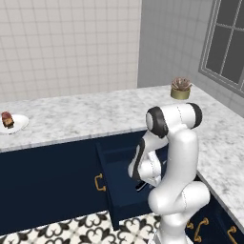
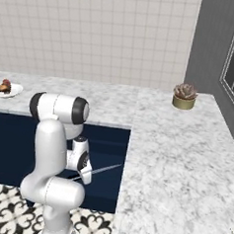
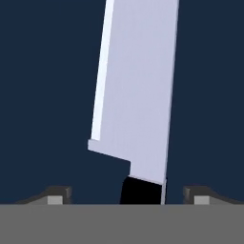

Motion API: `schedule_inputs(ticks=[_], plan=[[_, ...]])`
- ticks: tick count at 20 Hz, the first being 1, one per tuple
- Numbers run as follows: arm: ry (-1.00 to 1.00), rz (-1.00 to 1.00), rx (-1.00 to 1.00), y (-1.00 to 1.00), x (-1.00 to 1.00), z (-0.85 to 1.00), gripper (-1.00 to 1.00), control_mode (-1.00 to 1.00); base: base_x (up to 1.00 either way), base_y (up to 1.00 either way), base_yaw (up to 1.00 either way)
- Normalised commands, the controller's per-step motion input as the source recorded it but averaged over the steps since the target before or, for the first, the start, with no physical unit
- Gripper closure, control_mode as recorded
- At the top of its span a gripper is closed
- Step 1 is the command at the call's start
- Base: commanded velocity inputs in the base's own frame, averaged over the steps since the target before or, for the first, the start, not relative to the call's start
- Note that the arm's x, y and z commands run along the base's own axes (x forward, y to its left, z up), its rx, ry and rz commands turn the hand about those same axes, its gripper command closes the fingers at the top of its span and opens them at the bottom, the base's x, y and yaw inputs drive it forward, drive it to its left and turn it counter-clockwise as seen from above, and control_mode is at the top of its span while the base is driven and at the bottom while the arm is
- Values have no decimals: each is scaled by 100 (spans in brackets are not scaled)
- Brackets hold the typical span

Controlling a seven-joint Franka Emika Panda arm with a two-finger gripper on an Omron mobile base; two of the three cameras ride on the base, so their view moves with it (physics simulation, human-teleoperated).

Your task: Pick up the knife from the drawer and place it on the cutting board. Then place the meat from the plate to the cutting board.

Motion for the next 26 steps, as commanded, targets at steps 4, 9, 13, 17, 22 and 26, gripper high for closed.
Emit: schedule_inputs(ticks=[4, 9, 13, 17, 22, 26], plan=[[0, 0, 0, 0, 0, 0, 100, -100, 0, 0, 0], [-3, 0, 1, 0, -7, 10, 100, -100, 0, 0, 0], [-26, -2, 6, 0, -20, 93, 100, -100, 0, 0, 0], [-26, -4, 13, 0, -25, 100, 100, -100, 0, 0, 0], [-23, 0, 5, 1, -53, 100, 100, -100, 0, 0, 0], [-21, 0, 0, 5, -52, 100, 100, -100, 0, 0, 0]])
